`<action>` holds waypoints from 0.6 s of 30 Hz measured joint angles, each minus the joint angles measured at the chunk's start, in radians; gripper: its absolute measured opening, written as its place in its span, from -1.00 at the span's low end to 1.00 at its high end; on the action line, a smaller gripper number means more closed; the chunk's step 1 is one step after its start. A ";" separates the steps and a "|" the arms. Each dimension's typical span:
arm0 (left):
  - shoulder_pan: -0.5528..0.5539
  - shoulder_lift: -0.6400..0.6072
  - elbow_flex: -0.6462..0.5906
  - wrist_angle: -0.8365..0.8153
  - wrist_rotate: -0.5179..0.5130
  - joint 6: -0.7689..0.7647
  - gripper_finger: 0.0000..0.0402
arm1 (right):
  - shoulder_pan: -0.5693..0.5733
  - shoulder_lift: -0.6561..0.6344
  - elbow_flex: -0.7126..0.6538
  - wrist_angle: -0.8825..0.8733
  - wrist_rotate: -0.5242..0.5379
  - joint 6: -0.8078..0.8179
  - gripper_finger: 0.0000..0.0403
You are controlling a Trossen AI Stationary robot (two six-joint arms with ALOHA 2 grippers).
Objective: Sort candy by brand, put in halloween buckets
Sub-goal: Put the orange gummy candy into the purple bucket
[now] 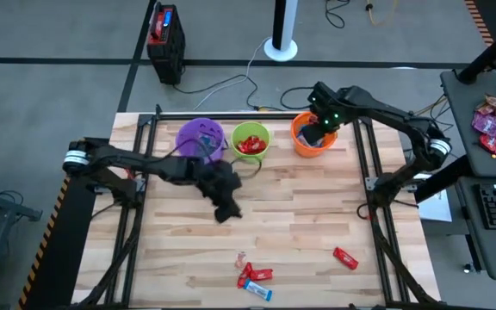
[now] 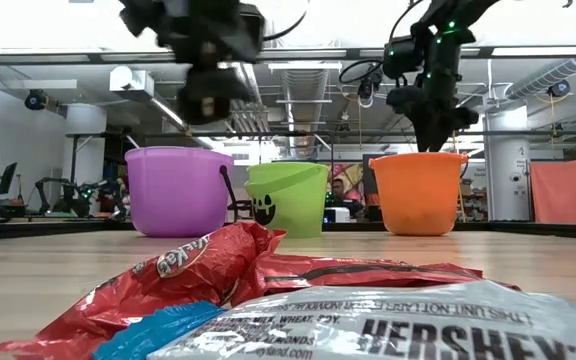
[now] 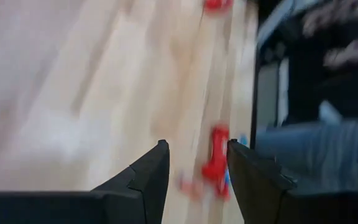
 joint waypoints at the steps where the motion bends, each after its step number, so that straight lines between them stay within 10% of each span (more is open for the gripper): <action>1: -0.022 -0.004 0.000 -0.045 -0.002 0.002 -0.29 | 0.001 0.004 0.000 0.000 -0.001 -0.005 -0.37; 18: -0.517 0.190 0.026 0.018 -0.371 -0.338 -0.16 | 0.057 -0.084 0.000 0.045 -0.001 -0.049 0.00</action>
